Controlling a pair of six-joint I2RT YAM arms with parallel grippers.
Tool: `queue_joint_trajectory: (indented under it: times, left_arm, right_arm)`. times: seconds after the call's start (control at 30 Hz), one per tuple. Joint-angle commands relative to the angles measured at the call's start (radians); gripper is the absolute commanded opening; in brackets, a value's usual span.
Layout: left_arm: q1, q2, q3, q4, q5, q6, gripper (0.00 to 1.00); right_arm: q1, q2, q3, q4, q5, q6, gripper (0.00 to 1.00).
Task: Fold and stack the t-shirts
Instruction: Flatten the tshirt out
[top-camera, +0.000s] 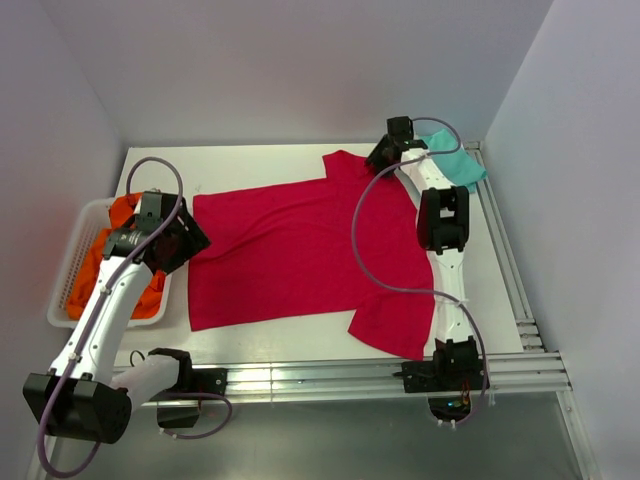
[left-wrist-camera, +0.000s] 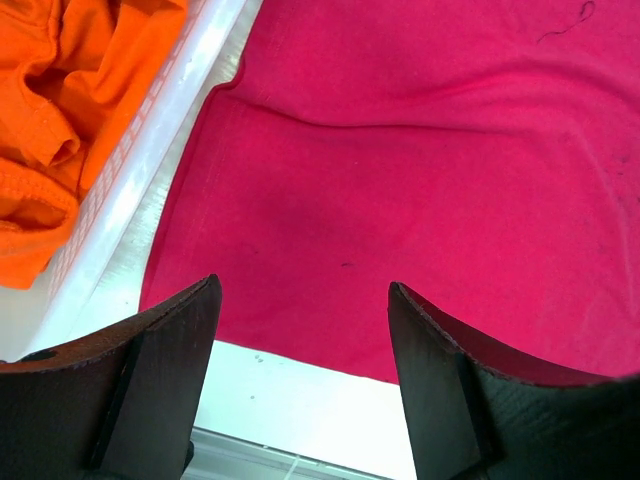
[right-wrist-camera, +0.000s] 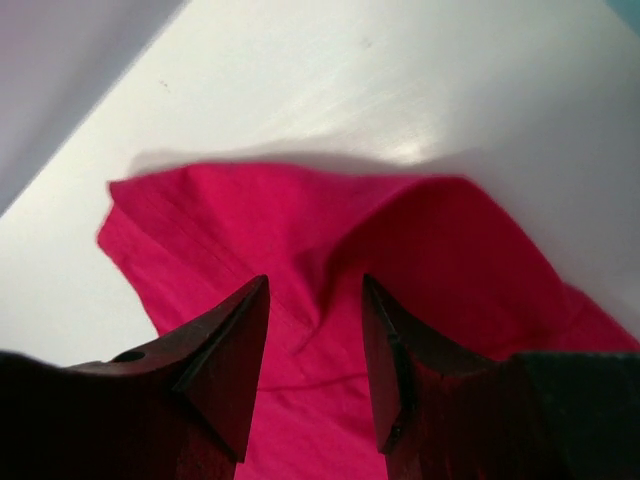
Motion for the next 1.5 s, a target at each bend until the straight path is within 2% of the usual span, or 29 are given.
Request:
queue_joint_trajectory:
  times: [0.0,0.3,0.4,0.43,0.5,0.53,0.8,0.9,1.0,1.03,1.07,1.1,1.17,1.2,1.3,1.33,1.37,1.47]
  left_arm:
    - [-0.001,-0.034,-0.009,-0.011,-0.021,-0.013,0.74]
    - [-0.001,-0.021,-0.020,-0.008,-0.027,-0.015,0.75]
    - [-0.003,-0.008,-0.012,-0.002,-0.032,-0.013,0.75]
    - [-0.003,0.000,-0.010,0.000,-0.030,-0.013,0.75]
    - [-0.003,0.012,-0.013,0.004,-0.030,-0.016,0.75]
    - [-0.003,0.015,-0.016,0.007,-0.029,-0.019,0.75]
    - [-0.001,0.032,-0.023,0.009,-0.038,-0.018,0.75]
    - [-0.001,0.037,-0.032,0.011,-0.033,-0.019,0.75]
    - [-0.001,0.038,-0.044,0.014,-0.026,-0.019,0.75]
    - [-0.003,0.040,-0.046,0.012,-0.026,-0.018,0.75]
    - [-0.003,0.043,-0.043,0.011,-0.026,-0.016,0.75]
    - [-0.001,0.048,-0.038,0.008,-0.029,-0.015,0.75]
    - [-0.001,0.052,-0.021,0.006,-0.032,-0.007,0.75]
    - [-0.001,0.057,-0.013,0.003,-0.033,-0.005,0.75]
    - [-0.001,0.066,0.010,0.006,-0.033,0.002,0.75]
    - [-0.003,0.069,0.014,0.007,-0.035,0.004,0.75]
    - [-0.001,0.069,0.016,0.008,-0.033,0.005,0.76]
    - [-0.003,0.068,0.023,0.011,-0.033,0.013,0.77]
  right_arm:
    - [0.006,0.014,0.046,0.050,-0.006,0.024,0.50]
    - [0.009,0.054,0.085,0.096,-0.021,0.039,0.47]
    - [0.011,0.060,0.090,0.113,-0.033,0.045,0.37]
    - [0.011,0.063,0.093,0.117,-0.038,0.047,0.24]
    - [0.011,0.060,0.096,0.131,-0.039,0.048,0.05]
    - [0.011,0.059,0.096,0.143,-0.039,0.053,0.01]
    - [0.002,0.048,0.066,0.258,-0.085,0.131,0.00]
    - [-0.009,0.062,0.047,0.358,-0.095,0.224,0.00]
    - [-0.037,0.098,0.055,0.429,-0.104,0.379,0.00]
    - [-0.046,0.103,0.044,0.438,-0.099,0.484,0.00]
    - [-0.067,0.102,0.003,0.474,-0.098,0.534,0.04]
    - [-0.075,0.091,-0.022,0.496,-0.075,0.578,0.21]
    - [-0.087,0.076,-0.051,0.502,-0.030,0.652,0.33]
    - [-0.092,0.056,-0.046,0.483,0.044,0.654,0.46]
    - [-0.094,0.025,-0.040,0.495,0.097,0.649,0.61]
    - [-0.095,0.022,-0.030,0.496,0.097,0.657,0.63]
    - [-0.100,0.017,-0.022,0.510,0.097,0.657,0.72]
    - [-0.107,0.002,0.015,0.505,0.096,0.649,0.72]
